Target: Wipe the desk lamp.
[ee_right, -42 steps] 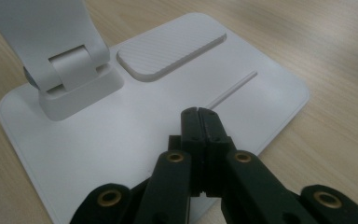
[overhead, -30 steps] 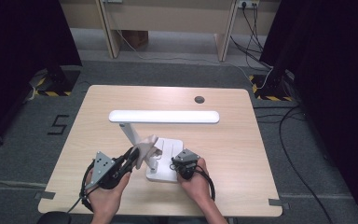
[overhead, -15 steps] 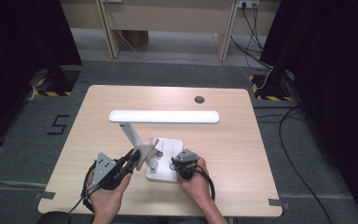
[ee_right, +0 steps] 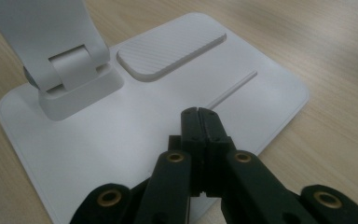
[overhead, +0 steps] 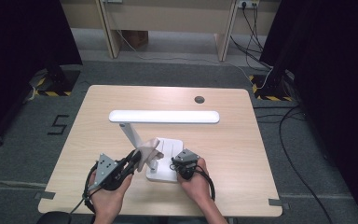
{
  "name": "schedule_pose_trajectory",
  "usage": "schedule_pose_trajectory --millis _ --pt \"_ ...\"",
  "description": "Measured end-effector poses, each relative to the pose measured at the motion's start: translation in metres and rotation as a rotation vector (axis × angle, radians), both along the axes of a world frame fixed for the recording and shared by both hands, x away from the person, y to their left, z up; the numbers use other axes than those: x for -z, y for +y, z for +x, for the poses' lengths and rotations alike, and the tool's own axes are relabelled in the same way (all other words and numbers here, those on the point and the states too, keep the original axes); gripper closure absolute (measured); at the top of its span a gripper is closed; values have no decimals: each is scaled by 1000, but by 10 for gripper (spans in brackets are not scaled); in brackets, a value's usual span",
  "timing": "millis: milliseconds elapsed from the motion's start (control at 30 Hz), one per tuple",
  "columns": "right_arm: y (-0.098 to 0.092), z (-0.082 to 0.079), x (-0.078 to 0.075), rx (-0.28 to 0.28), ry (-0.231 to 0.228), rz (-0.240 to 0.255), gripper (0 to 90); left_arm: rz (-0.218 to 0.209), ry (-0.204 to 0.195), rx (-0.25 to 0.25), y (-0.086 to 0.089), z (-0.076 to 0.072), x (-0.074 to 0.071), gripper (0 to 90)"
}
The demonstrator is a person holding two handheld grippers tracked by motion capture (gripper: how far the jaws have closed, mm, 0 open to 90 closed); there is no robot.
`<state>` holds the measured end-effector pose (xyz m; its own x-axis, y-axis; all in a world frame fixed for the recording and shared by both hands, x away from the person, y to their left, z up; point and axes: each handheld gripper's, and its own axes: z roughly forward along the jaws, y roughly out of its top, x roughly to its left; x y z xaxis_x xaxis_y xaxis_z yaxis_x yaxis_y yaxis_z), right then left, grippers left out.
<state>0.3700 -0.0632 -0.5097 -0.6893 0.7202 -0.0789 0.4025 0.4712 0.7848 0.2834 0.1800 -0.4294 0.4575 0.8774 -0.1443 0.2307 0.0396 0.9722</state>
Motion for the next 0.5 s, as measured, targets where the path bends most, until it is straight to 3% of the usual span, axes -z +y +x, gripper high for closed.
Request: schedule_pose_trajectory --millis 500 --pt "0 0 0 -2 -2 0 900 1 9 1 -1 0 5 821"
